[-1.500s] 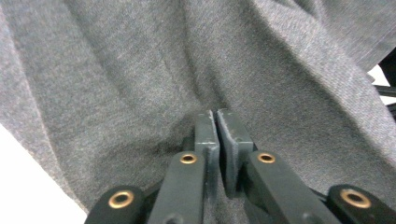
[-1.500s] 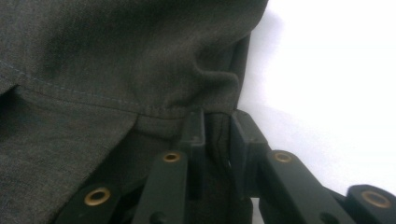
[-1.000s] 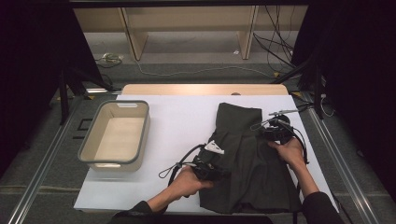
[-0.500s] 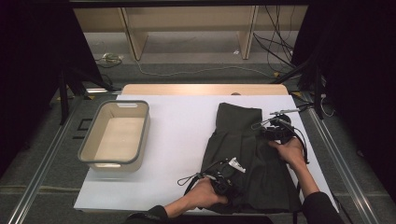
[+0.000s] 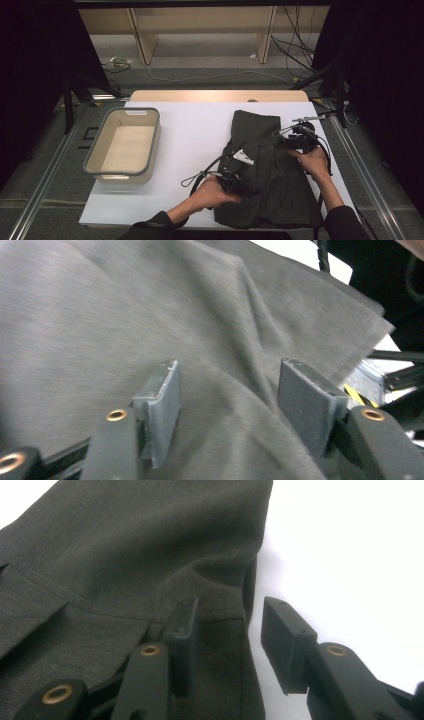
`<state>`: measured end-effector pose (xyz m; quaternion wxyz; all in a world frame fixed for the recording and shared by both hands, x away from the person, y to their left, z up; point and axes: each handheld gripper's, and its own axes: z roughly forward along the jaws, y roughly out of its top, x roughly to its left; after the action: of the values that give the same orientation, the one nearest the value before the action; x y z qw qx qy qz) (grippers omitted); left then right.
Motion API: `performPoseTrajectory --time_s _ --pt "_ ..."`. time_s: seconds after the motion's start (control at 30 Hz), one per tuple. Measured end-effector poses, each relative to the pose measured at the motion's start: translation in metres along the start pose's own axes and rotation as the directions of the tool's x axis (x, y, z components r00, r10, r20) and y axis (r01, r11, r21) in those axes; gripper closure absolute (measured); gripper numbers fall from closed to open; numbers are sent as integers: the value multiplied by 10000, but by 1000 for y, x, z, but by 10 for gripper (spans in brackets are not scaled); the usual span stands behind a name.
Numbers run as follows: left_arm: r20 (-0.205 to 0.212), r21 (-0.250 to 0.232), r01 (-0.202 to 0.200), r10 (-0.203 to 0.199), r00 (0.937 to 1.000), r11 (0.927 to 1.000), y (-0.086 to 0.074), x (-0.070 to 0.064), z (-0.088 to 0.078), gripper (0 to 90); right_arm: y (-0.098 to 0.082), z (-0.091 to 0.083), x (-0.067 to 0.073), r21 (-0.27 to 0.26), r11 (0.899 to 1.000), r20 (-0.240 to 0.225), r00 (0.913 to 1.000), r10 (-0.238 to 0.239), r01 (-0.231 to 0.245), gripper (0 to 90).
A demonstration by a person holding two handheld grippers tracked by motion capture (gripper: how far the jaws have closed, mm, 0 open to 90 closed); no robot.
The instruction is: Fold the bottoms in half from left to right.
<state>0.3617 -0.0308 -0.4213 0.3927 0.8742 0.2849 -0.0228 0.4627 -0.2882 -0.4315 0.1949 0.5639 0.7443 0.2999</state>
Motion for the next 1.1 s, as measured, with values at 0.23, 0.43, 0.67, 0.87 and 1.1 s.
performPoseTrajectory --time_s 0.23,0.43,0.67,0.87,1.1 --pt "-872 -409 535 -569 9946 9977 4 28 -13 343 0 -3 -1 -2 10000 -116 9999 78 -78 527" --pt "-1334 -768 922 -1019 9858 9928 6 46 -23 306 -1 -3 -2 6 10000 -150 9999 66 -66 470" --pt "-1614 -1146 1361 -1537 9748 9840 5 64 -32 286 -2 -4 -2 33 10000 -391 9992 91 -90 391" --pt "-1811 -1201 1528 -1730 9681 9809 5 77 -36 260 -3 -3 -1 26 9999 -462 9988 167 -166 343" --pt "-2134 -1386 2048 -2312 9492 9689 8 97 -37 239 -3 -3 1 62 9999 -518 9986 117 -114 309"
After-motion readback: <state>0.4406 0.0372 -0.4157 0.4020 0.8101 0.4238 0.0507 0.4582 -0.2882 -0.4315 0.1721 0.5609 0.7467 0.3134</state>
